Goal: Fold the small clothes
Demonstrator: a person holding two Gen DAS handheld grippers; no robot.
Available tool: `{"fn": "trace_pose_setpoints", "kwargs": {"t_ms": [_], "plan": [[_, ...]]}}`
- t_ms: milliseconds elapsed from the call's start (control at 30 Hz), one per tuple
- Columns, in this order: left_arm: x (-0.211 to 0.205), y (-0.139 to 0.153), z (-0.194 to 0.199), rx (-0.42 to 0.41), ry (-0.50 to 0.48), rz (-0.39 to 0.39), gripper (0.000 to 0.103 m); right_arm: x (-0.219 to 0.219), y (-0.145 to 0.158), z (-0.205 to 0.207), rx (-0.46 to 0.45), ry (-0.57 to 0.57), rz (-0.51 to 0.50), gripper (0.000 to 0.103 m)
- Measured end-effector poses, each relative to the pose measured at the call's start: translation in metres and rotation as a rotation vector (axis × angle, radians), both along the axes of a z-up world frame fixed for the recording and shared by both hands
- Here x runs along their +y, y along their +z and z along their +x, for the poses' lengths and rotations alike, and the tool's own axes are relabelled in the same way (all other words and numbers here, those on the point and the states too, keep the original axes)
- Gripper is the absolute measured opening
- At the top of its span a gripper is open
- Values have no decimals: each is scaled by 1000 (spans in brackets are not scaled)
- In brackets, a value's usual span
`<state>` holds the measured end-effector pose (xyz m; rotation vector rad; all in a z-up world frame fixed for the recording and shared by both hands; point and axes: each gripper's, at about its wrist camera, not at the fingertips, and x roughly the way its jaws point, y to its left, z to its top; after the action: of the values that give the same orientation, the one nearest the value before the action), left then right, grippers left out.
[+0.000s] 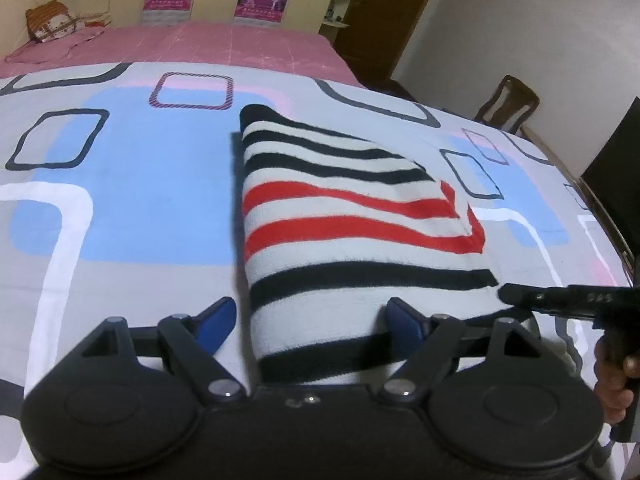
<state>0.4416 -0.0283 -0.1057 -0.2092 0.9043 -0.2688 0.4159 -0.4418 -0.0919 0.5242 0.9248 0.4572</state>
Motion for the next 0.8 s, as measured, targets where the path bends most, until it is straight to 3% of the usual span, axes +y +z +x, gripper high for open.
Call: {"fn": "trace_pose_setpoints", "kwargs": {"t_ms": [200, 267, 300, 333, 500, 667, 700, 800], "plan": [[3, 0, 3, 1, 11, -22, 85, -8, 4, 5, 0, 60, 4, 13], [4, 1, 6, 9, 6, -29, 87, -18, 7, 8, -6, 20, 1, 46], [4, 1, 8, 13, 2, -33, 89, -23, 8, 10, -17, -17, -3, 73], [5, 0, 9, 15, -1, -37, 89, -28, 6, 14, -28, -22, 26, 73], [14, -7, 22, 65, 17, -135, 89, -31, -21, 38, 99, -10, 172, 72], [26, -26, 39, 148, 30, -275, 87, -19, -27, 42, 134, -15, 189, 71], [28, -29, 41, 153, 32, -293, 87, -14, -27, 43, 140, -5, 190, 59], [28, -31, 49, 153, 24, -301, 84, 1, -28, 46, 128, 13, 152, 55]]}}
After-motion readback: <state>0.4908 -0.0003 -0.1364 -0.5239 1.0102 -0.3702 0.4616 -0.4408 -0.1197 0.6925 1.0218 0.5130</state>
